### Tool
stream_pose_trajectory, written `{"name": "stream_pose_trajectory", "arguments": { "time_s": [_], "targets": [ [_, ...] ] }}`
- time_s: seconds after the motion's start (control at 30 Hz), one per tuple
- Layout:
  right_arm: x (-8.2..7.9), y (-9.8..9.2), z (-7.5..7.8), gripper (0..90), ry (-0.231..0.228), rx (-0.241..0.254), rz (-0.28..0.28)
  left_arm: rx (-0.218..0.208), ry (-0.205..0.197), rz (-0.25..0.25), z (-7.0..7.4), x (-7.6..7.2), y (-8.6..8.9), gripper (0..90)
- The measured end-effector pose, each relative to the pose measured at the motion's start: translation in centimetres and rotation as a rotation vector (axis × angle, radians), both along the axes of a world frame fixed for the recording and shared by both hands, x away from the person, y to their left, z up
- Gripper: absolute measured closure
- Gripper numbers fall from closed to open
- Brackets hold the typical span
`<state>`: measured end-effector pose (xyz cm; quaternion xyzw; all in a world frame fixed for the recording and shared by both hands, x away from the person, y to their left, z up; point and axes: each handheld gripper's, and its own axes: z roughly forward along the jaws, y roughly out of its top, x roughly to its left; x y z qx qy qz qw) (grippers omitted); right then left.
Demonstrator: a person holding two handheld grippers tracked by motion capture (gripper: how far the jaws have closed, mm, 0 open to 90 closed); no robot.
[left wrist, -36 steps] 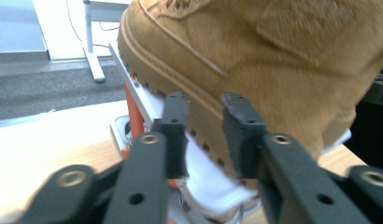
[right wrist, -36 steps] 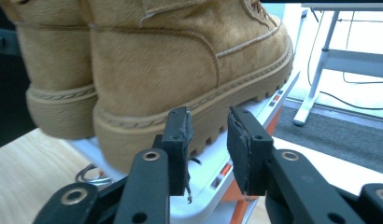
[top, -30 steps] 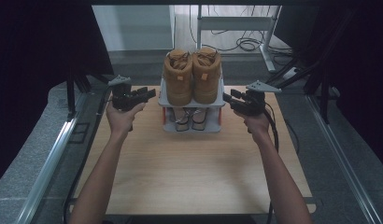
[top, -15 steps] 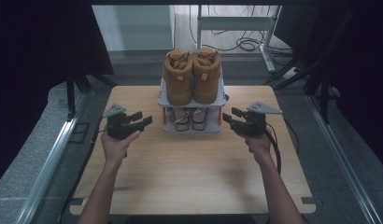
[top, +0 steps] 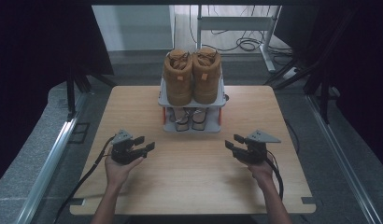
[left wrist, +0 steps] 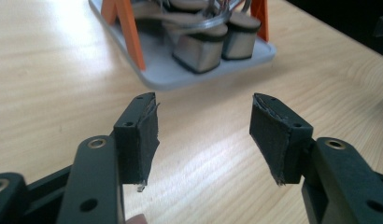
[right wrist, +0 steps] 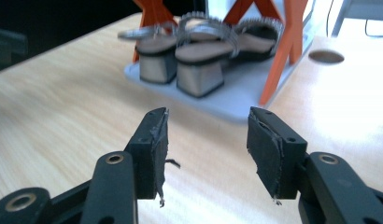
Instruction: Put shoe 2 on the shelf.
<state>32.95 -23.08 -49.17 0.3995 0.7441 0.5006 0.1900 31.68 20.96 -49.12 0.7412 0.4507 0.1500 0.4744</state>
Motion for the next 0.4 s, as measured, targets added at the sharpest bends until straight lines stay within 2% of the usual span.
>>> {"name": "stream_pose_trajectory", "arguments": {
  "time_s": [0.07,0.1,0.17,0.27,0.4],
  "targets": [
    [-0.35,0.03,-0.50,48.2,-0.003,-0.007,-0.001,-0.002,0.004,-0.002,-0.16,-0.10,-0.05,41.9],
    [-0.37,0.08,-0.55,48.0,0.004,-0.013,0.007,0.003,0.002,-0.005,-0.16,-0.15,-0.07,41.7],
    [-0.42,0.14,-0.29,47.8,-0.011,-0.028,0.005,0.009,-0.003,0.001,-0.12,-0.25,-0.05,41.7],
    [-0.60,0.11,0.02,46.9,-0.023,0.003,0.012,0.003,-0.005,0.006,-0.01,-0.34,0.10,41.0],
    [-0.84,0.25,-0.20,44.1,-0.023,-0.002,0.014,-0.005,-0.002,0.014,0.02,-0.46,0.20,39.1]
  ]
}}
